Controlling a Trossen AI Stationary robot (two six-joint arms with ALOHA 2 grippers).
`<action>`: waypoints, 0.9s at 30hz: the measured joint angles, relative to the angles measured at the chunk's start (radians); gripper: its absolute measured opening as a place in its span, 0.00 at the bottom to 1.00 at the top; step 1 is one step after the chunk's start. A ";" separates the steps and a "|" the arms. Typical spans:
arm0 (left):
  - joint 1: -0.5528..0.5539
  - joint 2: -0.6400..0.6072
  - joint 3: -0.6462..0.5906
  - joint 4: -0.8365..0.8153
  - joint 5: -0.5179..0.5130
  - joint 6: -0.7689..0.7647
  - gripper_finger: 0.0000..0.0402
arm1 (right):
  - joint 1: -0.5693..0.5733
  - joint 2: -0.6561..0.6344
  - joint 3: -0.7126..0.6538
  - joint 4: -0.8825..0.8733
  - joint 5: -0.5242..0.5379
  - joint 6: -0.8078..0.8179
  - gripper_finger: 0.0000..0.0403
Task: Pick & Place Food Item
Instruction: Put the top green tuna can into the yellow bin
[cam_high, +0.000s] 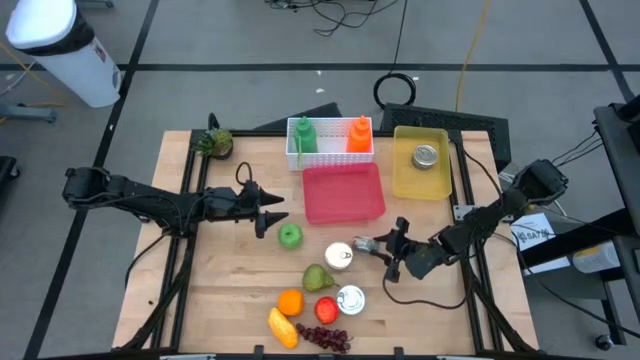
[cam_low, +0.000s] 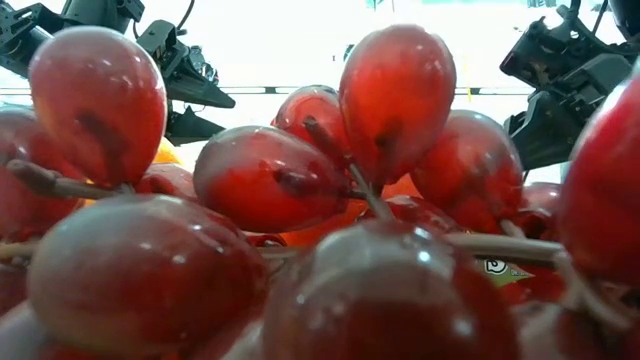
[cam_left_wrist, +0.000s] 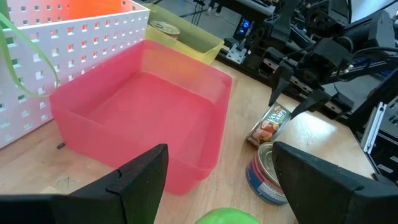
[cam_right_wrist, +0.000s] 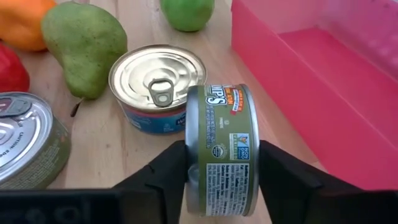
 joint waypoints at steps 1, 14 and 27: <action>0.000 0.000 0.000 0.000 0.000 0.000 0.75 | -0.002 -0.001 0.000 -0.003 -0.011 0.000 0.37; 0.000 0.000 0.000 0.000 0.000 0.005 0.75 | -0.007 -0.080 -0.002 -0.027 -0.046 -0.105 0.39; 0.000 0.000 0.000 -0.001 0.000 0.008 0.75 | -0.014 -0.420 -0.002 -0.017 0.449 -0.539 0.38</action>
